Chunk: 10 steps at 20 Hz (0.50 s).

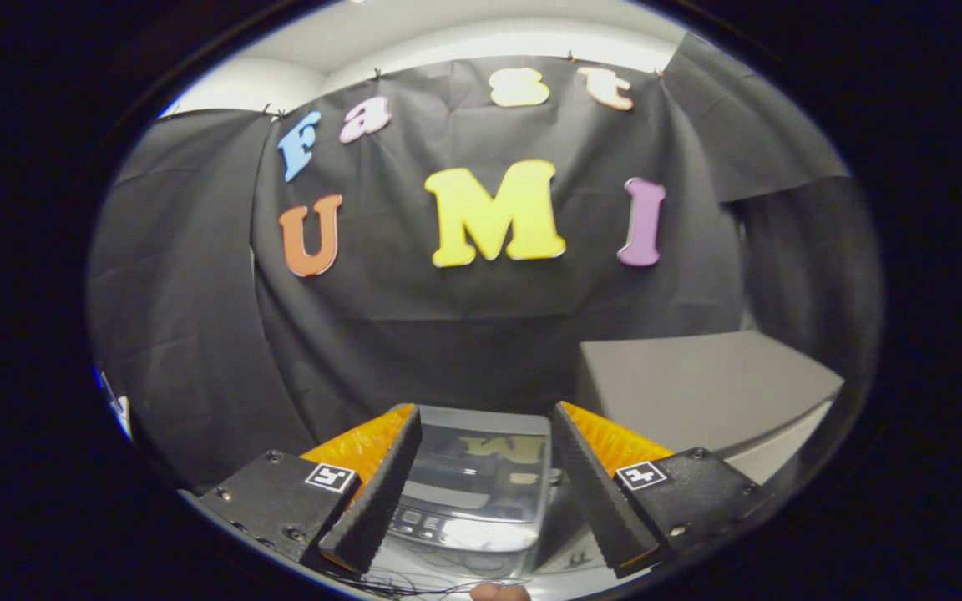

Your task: Put the clothes into the washing machine and then close the washing machine lid.

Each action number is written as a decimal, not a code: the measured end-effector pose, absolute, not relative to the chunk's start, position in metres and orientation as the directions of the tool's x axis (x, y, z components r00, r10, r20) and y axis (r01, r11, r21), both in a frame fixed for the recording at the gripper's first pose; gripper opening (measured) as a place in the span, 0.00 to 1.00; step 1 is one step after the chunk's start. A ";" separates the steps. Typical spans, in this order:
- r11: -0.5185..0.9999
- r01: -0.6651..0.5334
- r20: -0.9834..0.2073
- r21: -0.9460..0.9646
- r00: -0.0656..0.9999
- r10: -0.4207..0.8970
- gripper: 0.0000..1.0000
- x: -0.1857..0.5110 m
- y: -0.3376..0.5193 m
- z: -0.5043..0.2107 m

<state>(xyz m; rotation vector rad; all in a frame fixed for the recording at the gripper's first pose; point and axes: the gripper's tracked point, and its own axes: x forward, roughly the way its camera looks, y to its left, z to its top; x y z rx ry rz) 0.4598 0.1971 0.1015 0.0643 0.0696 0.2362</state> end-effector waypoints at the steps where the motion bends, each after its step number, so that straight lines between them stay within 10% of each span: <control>1: 0.975 -0.209 -0.057 0.075 0.975 0.213 0.99 0.434 0.172 0.103; 10: 0.999 -0.006 -0.053 0.049 0.999 0.008 0.99 0.239 0.006 0.103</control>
